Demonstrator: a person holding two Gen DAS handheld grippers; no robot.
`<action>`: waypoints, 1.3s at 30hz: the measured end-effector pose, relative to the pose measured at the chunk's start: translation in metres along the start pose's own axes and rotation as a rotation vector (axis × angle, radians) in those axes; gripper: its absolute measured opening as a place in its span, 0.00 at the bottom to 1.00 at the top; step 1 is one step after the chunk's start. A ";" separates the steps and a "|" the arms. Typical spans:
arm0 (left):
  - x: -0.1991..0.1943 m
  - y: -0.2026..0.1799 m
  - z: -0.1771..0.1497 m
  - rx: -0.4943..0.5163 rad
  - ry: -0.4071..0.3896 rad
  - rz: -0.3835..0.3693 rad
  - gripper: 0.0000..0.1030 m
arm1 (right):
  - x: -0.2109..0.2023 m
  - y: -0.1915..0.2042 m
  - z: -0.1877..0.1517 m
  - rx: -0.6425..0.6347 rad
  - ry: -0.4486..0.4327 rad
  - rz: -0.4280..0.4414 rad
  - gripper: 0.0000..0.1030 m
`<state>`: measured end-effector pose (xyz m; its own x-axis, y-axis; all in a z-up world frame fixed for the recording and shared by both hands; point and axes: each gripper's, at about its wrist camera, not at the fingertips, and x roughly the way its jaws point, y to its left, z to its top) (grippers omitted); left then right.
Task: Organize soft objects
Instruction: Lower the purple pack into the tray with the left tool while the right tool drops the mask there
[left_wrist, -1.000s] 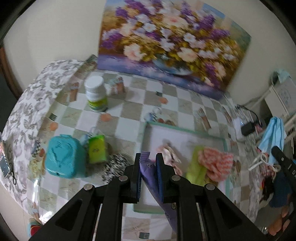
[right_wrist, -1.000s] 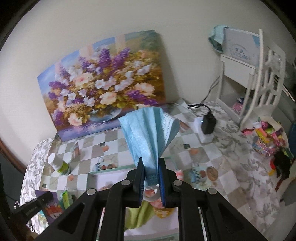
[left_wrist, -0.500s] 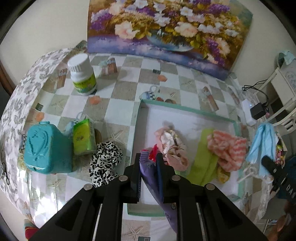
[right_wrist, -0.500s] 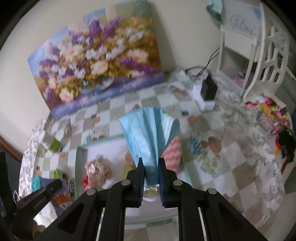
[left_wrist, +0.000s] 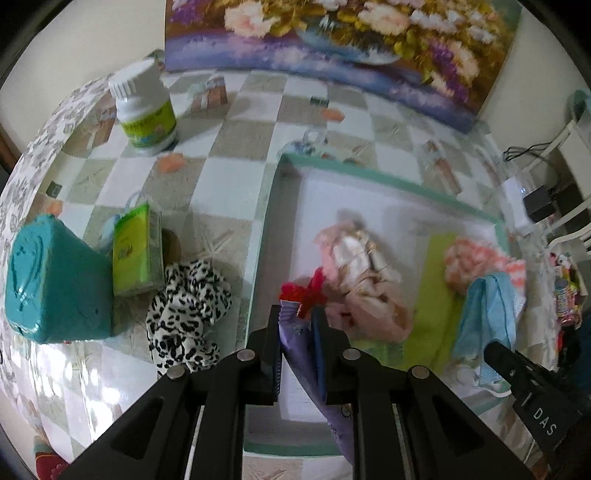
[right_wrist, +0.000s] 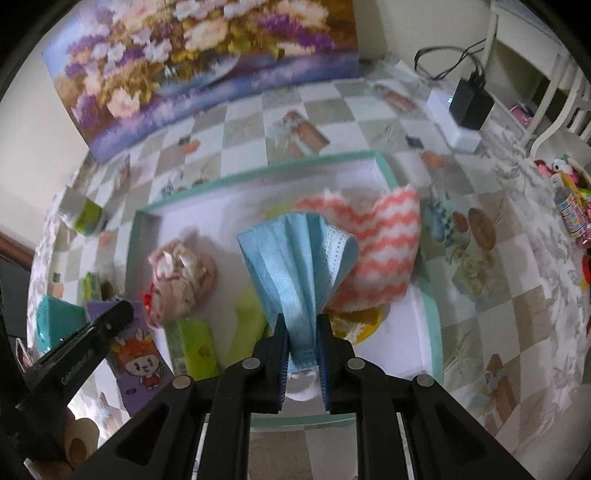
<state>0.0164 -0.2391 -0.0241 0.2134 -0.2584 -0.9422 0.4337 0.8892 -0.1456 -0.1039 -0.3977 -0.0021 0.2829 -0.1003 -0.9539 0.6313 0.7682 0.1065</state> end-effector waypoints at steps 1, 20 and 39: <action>0.003 0.000 -0.001 0.000 0.010 0.006 0.15 | 0.005 0.000 -0.001 -0.004 0.015 -0.001 0.15; 0.009 0.000 -0.005 0.008 0.107 0.020 0.40 | 0.026 0.003 -0.007 -0.036 0.098 -0.062 0.41; -0.041 0.010 0.007 -0.039 -0.009 0.059 0.85 | -0.022 0.013 0.004 -0.054 -0.070 -0.085 0.69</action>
<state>0.0181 -0.2223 0.0151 0.2452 -0.2082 -0.9469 0.3855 0.9171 -0.1018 -0.0989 -0.3883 0.0220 0.2809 -0.2088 -0.9368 0.6160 0.7877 0.0092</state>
